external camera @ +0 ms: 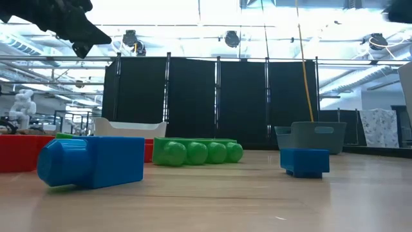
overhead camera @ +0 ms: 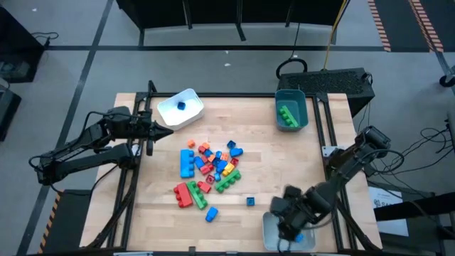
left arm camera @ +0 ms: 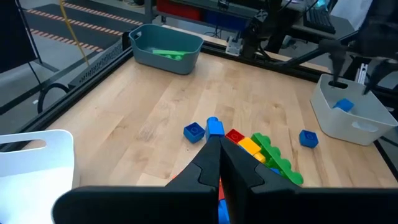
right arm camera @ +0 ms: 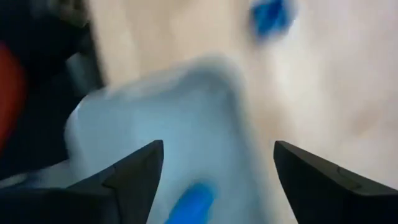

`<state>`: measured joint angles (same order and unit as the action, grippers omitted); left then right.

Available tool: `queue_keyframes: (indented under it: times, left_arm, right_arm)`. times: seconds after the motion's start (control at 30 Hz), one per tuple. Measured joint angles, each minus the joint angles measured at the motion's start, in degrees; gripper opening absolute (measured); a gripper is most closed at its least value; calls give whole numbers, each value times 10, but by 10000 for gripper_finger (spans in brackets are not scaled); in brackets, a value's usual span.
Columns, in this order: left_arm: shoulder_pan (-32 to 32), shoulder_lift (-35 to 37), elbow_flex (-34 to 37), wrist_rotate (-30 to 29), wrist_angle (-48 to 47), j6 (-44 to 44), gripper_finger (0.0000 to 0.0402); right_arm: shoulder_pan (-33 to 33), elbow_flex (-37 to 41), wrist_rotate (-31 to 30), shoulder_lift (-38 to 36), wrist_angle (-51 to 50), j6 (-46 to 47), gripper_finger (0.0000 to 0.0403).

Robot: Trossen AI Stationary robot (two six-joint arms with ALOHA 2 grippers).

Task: Sort blocks by size
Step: Put the small 4 stud blue game piece into the white bin

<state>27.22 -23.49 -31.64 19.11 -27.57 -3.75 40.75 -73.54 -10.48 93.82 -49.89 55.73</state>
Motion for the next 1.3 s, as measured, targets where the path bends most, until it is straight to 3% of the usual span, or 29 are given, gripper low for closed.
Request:
queue_keyframes:
  times: [0.1,0.2,0.43,0.8,1.3]
  left_arm:
    - [0,0,0,0,0,-1,11]
    - [0,0,0,0,-3,-3,11]
    - [0,0,0,-1,-27,-2,11]
    - [0,0,0,-2,-30,0,11]
    - [0,0,0,-2,-30,0,11]
  right_arm:
    - [-55,0,-56,0,0,-90,273]
    - [-110,0,-58,1,7,-156,271]
    - [-171,0,49,57,64,-308,288]
    - [-176,0,128,166,104,-324,294]
    - [-186,-5,137,170,131,-321,295]
